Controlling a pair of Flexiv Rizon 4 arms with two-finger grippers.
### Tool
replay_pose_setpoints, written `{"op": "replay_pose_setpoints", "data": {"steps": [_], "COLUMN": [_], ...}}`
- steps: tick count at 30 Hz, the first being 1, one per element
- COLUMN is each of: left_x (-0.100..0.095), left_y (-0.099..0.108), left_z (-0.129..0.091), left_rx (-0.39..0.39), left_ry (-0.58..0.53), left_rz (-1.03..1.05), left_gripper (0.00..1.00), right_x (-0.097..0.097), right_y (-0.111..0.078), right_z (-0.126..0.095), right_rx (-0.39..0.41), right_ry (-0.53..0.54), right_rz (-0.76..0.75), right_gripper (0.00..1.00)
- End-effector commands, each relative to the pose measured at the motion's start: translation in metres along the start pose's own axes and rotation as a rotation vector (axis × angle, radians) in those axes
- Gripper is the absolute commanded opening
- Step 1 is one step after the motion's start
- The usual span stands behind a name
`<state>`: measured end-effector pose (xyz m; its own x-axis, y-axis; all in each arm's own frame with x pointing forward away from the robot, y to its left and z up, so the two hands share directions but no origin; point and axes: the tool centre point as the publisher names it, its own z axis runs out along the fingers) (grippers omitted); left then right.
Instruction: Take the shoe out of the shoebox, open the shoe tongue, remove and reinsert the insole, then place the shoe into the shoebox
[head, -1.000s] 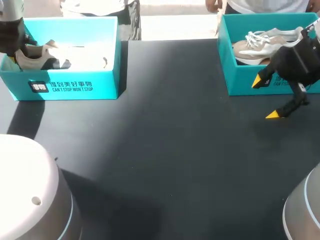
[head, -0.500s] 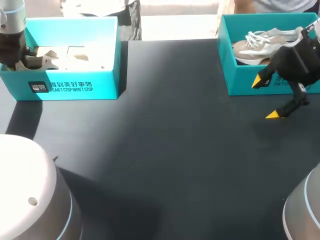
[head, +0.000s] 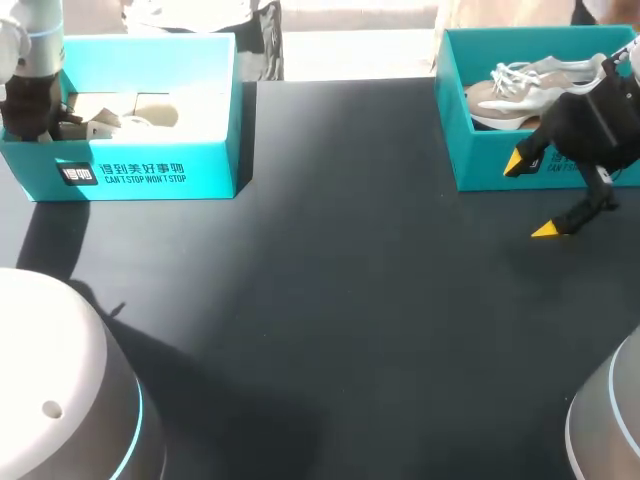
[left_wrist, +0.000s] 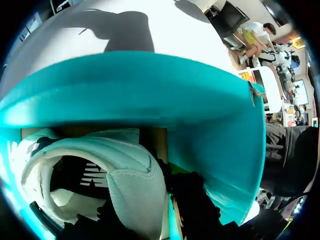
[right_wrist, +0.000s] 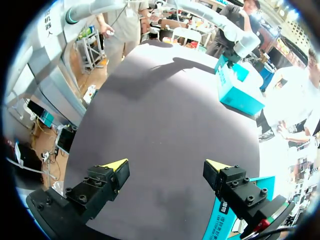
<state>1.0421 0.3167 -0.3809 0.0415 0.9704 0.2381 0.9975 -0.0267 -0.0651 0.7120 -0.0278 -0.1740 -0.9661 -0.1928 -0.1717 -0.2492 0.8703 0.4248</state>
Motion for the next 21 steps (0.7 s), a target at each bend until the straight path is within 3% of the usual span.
{"op": "replay_pose_setpoints", "data": {"steps": [1, 4, 17, 21], "left_x": [-0.005, -0.004, -0.002, -0.001], "left_y": [0.003, 0.0, -0.002, 0.0], "left_z": [0.002, -0.002, -0.033, -0.038], "left_rx": [0.003, -0.007, -0.042, -0.048], "left_ry": [-0.002, -0.012, -0.091, -0.096], "left_rz": [0.008, 0.017, 0.027, 0.027], "left_gripper": [0.35, 0.41, 0.42, 0.49], "right_x": [-0.002, -0.002, -0.002, -0.002], "right_y": [0.0, 0.0, 0.0, 0.0], "right_z": [0.001, 0.001, 0.001, 0.001], "right_rx": [0.002, 0.002, 0.002, 0.002], "right_ry": [0.005, 0.005, 0.005, 0.005], "right_rz": [0.0, 0.0, 0.0, 0.0], "right_gripper": [1.0, 1.0, 1.0, 1.0]}}
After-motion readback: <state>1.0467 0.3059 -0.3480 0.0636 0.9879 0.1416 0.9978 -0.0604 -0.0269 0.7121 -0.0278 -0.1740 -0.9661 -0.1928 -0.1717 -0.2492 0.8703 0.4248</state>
